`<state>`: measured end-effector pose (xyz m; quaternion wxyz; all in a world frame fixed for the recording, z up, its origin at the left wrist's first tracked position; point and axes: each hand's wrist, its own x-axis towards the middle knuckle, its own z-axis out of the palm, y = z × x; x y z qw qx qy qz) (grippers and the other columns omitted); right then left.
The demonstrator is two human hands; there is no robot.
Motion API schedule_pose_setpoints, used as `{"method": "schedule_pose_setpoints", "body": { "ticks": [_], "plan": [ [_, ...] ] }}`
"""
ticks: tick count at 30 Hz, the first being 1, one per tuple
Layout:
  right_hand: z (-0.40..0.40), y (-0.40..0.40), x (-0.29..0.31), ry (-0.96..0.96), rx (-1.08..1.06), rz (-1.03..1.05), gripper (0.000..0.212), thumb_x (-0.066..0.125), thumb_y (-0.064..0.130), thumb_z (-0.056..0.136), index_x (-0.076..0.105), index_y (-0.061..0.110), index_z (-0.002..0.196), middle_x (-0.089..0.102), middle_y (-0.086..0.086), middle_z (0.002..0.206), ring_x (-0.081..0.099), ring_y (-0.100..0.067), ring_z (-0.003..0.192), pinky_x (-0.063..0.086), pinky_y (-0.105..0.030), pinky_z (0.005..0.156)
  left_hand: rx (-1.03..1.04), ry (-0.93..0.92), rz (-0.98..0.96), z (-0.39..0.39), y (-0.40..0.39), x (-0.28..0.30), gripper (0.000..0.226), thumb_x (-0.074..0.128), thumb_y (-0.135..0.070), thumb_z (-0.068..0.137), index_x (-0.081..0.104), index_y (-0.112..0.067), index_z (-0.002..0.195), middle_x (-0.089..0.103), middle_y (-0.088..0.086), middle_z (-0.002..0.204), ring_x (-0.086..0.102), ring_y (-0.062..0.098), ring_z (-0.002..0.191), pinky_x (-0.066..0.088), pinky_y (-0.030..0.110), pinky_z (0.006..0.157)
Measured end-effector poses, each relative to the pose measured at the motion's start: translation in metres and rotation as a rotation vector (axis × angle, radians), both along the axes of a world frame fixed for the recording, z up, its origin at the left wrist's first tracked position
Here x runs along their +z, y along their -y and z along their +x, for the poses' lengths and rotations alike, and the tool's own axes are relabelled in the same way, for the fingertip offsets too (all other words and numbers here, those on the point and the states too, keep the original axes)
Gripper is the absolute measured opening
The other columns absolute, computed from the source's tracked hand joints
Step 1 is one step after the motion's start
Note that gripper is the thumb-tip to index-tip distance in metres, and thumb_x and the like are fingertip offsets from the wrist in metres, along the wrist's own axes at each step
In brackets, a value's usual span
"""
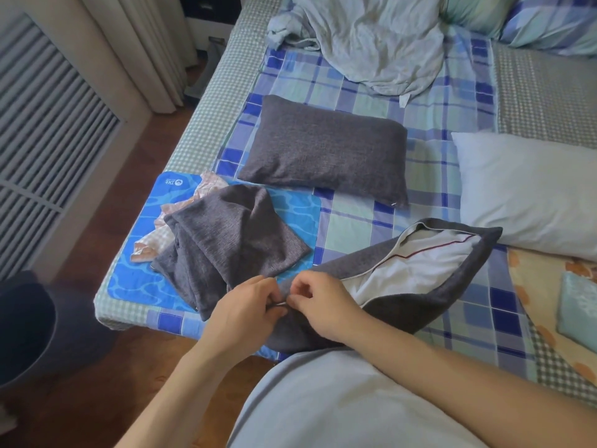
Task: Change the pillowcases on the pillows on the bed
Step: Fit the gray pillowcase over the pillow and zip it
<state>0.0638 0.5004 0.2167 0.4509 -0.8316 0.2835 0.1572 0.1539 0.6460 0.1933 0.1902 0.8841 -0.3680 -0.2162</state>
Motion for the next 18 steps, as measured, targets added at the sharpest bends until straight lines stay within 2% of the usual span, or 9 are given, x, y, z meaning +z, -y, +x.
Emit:
{"method": "schedule_pose_setpoints", "body": {
  "ticks": [2,4,8,11,14,16,18],
  "plan": [
    [-0.002,0.002,0.001,0.137,0.246,-0.246,0.016,0.057,0.030,0.098,0.049,0.026,0.084,0.062,0.004,0.084,0.059,-0.017,0.080,0.055,-0.040,0.075,0.032,-0.035,-0.015,0.003,0.000,0.000,0.020,0.077,-0.036,0.082,0.059,-0.028,0.081,0.051,-0.014,0.078,0.051,0.005,0.073,0.045,0.029,0.064],
    [-0.001,0.003,0.001,0.209,0.320,-0.319,0.019,0.052,0.029,0.100,0.043,0.027,0.084,0.060,0.002,0.082,0.057,-0.019,0.076,0.053,-0.041,0.070,0.073,-0.064,-0.039,0.005,0.000,0.000,0.021,0.079,-0.034,0.081,0.059,-0.028,0.078,0.053,-0.014,0.078,0.051,0.004,0.072,0.045,0.028,0.063],
    [0.001,0.005,-0.003,0.045,-0.044,0.008,0.008,0.066,0.020,0.091,0.060,0.021,0.085,0.064,0.005,0.082,0.061,-0.011,0.080,0.055,-0.031,0.076,0.074,-0.083,-0.035,0.005,0.003,0.002,0.020,0.079,-0.032,0.082,0.060,-0.028,0.078,0.055,-0.012,0.079,0.052,0.005,0.073,0.045,0.026,0.063],
    [0.002,0.008,-0.006,-0.031,-0.121,0.085,0.008,0.069,0.019,0.089,0.063,0.024,0.086,0.065,0.007,0.085,0.062,-0.009,0.084,0.057,-0.030,0.081,0.073,-0.089,-0.031,0.002,0.003,0.002,0.020,0.079,-0.029,0.083,0.060,-0.027,0.077,0.054,-0.012,0.079,0.053,0.008,0.072,0.042,0.024,0.061],
    [0.002,0.011,-0.005,0.047,-0.009,-0.085,0.011,0.071,0.020,0.089,0.062,0.026,0.088,0.067,0.007,0.086,0.062,-0.010,0.082,0.055,-0.027,0.078,0.062,-0.081,-0.023,0.003,0.002,0.001,0.020,0.079,-0.030,0.082,0.059,-0.027,0.077,0.052,-0.012,0.078,0.052,0.006,0.072,0.043,0.026,0.062],
    [0.004,0.009,-0.001,0.143,0.132,-0.256,0.008,0.066,0.020,0.091,0.063,0.027,0.091,0.068,0.007,0.086,0.061,-0.011,0.082,0.054,-0.027,0.076,0.046,-0.063,-0.013,0.003,0.002,0.000,0.021,0.078,-0.032,0.082,0.058,-0.027,0.078,0.051,-0.013,0.079,0.051,0.006,0.072,0.045,0.030,0.064],
    [0.007,0.005,0.002,0.199,0.205,-0.312,0.009,0.060,0.019,0.093,0.064,0.026,0.089,0.067,0.006,0.086,0.059,-0.011,0.080,0.055,-0.029,0.075,0.040,-0.045,-0.013,0.003,0.002,0.000,0.021,0.076,-0.034,0.083,0.057,-0.029,0.079,0.049,-0.013,0.078,0.050,0.005,0.071,0.045,0.031,0.063]
  ]
}}
